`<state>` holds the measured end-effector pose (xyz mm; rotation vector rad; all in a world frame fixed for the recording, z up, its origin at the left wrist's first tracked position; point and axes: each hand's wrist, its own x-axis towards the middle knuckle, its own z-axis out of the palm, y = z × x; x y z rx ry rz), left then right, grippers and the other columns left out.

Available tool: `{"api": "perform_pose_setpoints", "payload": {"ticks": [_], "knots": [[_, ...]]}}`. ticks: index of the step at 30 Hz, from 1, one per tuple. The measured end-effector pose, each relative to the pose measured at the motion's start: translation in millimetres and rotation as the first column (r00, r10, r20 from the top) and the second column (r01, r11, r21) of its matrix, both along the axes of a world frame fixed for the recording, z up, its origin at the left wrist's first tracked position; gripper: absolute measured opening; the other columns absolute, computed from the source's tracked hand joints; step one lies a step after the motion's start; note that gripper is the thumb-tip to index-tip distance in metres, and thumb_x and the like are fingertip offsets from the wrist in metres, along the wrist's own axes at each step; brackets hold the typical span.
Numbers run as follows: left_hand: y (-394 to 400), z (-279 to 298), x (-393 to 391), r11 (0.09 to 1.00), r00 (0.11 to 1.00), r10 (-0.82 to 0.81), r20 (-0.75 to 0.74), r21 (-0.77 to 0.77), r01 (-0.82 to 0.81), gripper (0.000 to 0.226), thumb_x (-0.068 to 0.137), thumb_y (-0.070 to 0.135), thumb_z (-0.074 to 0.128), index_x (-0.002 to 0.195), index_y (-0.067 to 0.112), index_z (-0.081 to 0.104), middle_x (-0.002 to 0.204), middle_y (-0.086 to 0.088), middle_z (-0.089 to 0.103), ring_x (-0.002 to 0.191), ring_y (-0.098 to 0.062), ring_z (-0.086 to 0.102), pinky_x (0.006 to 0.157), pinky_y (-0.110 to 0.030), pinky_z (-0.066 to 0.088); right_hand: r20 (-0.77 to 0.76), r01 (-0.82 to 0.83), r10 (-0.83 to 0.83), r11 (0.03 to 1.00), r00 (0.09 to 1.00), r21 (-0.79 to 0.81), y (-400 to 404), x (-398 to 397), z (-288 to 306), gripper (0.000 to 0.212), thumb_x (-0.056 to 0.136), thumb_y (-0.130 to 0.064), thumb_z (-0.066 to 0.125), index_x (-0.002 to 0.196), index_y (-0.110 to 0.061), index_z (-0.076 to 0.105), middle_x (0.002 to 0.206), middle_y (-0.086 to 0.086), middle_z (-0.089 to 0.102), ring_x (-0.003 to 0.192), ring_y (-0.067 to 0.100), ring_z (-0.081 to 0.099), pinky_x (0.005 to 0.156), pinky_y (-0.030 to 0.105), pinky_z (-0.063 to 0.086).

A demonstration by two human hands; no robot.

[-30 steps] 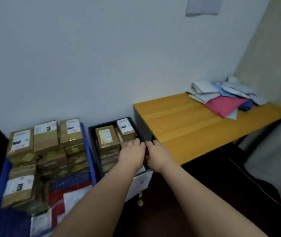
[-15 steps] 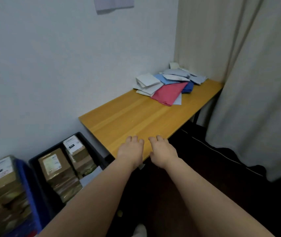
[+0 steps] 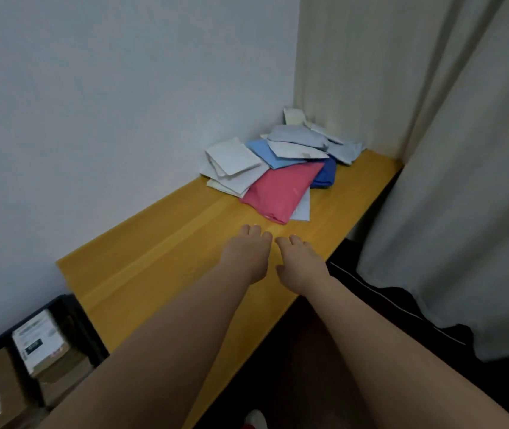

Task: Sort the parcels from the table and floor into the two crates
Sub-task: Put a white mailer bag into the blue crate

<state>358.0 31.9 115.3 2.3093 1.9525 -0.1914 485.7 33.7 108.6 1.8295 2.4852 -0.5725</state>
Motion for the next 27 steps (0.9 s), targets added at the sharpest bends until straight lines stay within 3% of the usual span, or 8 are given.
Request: {"api": "perform_pose_setpoints", "payload": {"ticks": [7,13,18,22,27], "knots": [[93.6,-9.3,-18.9,0.997,0.997,0.077,0.013,-0.03,-0.076,0.055,0.097,0.02,0.051,0.146,0.012,0.027,0.153,-0.013,0.026,0.144,-0.03,0.018,0.109,-0.044,0.037,0.01,-0.058,0.058,0.998,0.998,-0.035,101.0,0.6,-19.0,0.048,0.094,-0.011,0.048,0.14,-0.012,0.034,0.14,0.013,0.037,0.123,0.032,0.039,0.093,0.037,0.04],[174.1,-36.9,-37.5,0.953,0.955,0.288,0.074,-0.119,-0.279,0.052,0.096,0.019,0.052,0.143,0.012,0.03,0.152,-0.011,0.025,0.145,-0.029,0.017,0.103,-0.041,0.042,-0.003,-0.198,0.198,0.977,0.98,-0.076,205.0,-21.5,-44.6,0.052,0.093,-0.011,0.047,0.143,-0.011,0.033,0.144,0.015,0.036,0.128,0.033,0.039,0.101,0.039,0.038],[254.3,-53.6,-42.6,0.886,0.883,0.451,0.132,-0.188,-0.424,0.059,0.095,0.019,0.053,0.146,0.011,0.026,0.15,-0.012,0.028,0.144,-0.032,0.018,0.108,-0.043,0.038,0.019,-0.307,0.312,0.942,0.95,-0.139,307.9,-24.6,-67.0,0.053,0.097,-0.022,0.048,0.145,-0.011,0.03,0.15,0.016,0.031,0.136,0.033,0.033,0.11,0.042,0.034],[322.1,-59.8,-39.4,0.877,0.856,0.477,0.2,-0.181,-0.446,0.061,0.093,0.018,0.052,0.148,0.011,0.026,0.149,-0.012,0.031,0.14,-0.03,0.025,0.109,-0.037,0.033,-0.012,-0.275,0.275,0.958,0.961,-0.081,389.8,-24.5,-77.9,0.052,0.099,-0.028,0.044,0.145,-0.009,0.029,0.152,0.016,0.029,0.136,0.032,0.031,0.11,0.04,0.031],[415.7,-65.4,-42.4,0.88,0.866,0.468,0.175,-0.179,-0.44,0.075,0.091,0.039,0.058,0.151,0.016,0.019,0.154,-0.011,0.024,0.145,-0.029,0.016,0.112,-0.048,0.031,-0.106,-0.099,0.112,0.988,0.988,0.12,502.4,-12.0,-87.0,0.051,0.101,-0.03,0.041,0.146,-0.008,0.03,0.154,0.016,0.027,0.141,0.03,0.023,0.113,0.041,0.026]]}}
